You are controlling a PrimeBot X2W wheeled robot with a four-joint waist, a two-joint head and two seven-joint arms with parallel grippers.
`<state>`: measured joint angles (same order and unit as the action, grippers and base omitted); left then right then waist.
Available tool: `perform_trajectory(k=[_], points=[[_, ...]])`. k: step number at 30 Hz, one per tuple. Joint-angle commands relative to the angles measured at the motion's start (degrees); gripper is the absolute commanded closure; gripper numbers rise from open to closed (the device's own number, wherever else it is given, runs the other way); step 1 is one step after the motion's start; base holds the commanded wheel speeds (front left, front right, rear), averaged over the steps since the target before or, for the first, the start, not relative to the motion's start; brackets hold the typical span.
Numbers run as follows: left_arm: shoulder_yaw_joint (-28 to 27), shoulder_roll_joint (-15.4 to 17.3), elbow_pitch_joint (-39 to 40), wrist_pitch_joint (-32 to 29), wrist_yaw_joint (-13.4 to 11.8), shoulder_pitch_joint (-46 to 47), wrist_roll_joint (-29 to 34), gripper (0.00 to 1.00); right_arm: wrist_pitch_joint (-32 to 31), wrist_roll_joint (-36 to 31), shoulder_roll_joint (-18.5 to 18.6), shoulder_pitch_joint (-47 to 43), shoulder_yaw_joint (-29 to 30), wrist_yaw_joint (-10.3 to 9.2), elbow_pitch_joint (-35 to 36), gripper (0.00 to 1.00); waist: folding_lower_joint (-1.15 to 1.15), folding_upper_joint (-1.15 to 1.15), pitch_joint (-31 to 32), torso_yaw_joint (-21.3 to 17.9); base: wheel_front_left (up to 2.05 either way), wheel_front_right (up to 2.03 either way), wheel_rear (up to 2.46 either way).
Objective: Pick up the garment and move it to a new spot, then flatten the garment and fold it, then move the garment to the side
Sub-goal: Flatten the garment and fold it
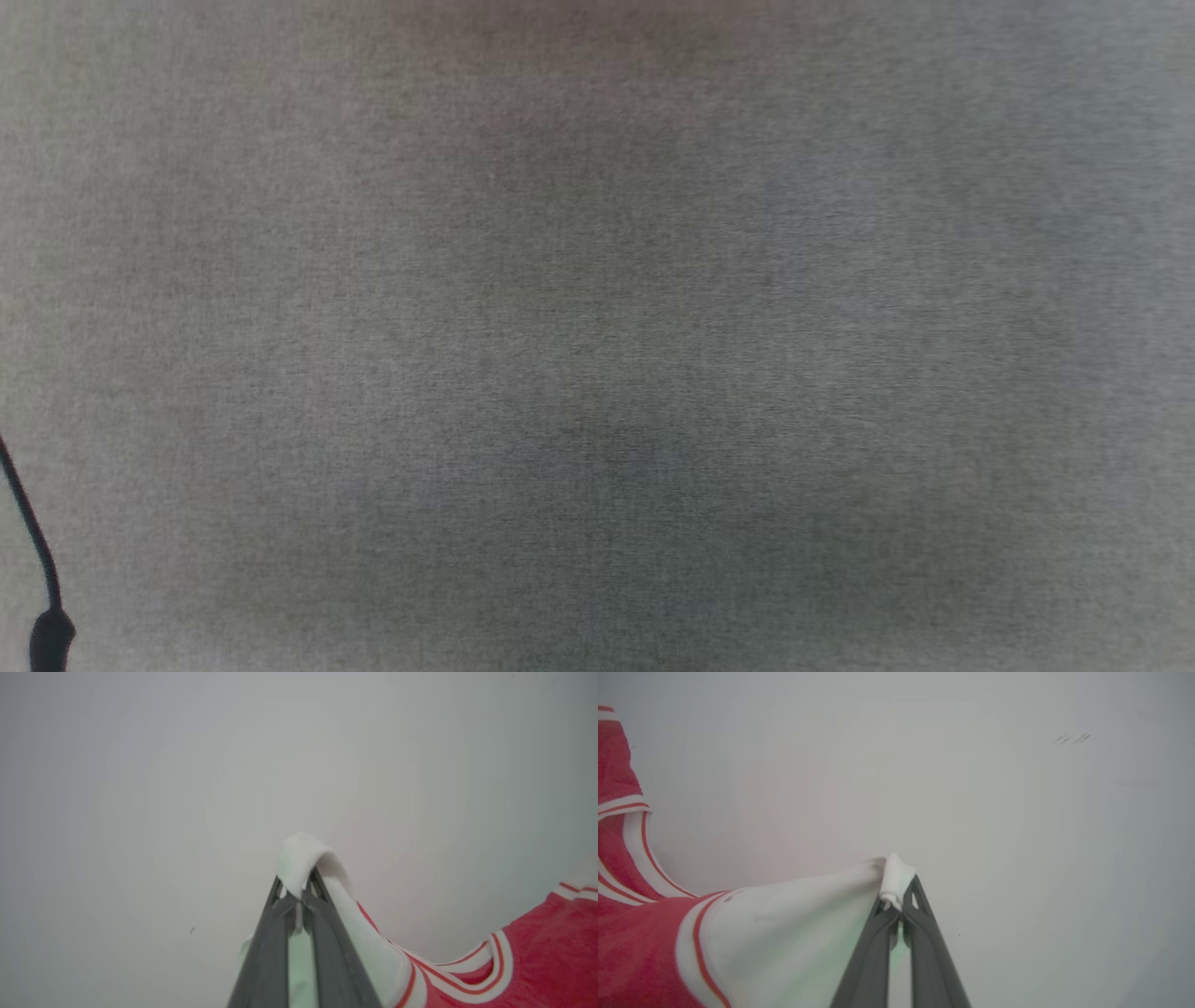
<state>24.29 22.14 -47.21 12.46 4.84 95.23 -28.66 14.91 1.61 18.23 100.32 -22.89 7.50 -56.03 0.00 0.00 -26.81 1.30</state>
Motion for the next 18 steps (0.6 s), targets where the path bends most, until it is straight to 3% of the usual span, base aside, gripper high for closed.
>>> perform_trajectory(k=[1, 8, 14, 18], points=[[0.7, 0.2, -1.2, 0.9, 0.7, -1.4, 0.2, 1.00, 0.3, -1.1, -0.3, -2.8, 0.0, -0.02, 0.2, 1.00, 0.00, 0.00, -1.2, 1.0, 0.00, 0.00, 0.00], [3.2, 0.2, -7.7, 0.8, 2.3, -8.6, -2.1, 1.00, 0.3, 1.5, -1.2, -12.1, -0.5, -0.02, -0.6, 1.00, 0.00, 0.00, -0.2, 2.0, 0.00, 0.00, 0.00], [6.7, 0.1, -11.6, -8.0, 2.6, -17.8, -6.5, 1.00, -4.1, 14.4, -3.0, -22.5, -5.3, -0.02, -2.2, 1.00, 0.00, 0.00, 2.1, 2.7, 0.00, 0.00, 0.00], [7.5, 0.1, -10.9, -15.1, 2.6, -24.5, -10.8, 1.00, -10.5, 25.1, -1.4, -31.3, -9.6, -0.02, 3.3, 1.00, 0.00, 0.00, 4.1, 2.9, 0.00, 0.00, 0.00]])
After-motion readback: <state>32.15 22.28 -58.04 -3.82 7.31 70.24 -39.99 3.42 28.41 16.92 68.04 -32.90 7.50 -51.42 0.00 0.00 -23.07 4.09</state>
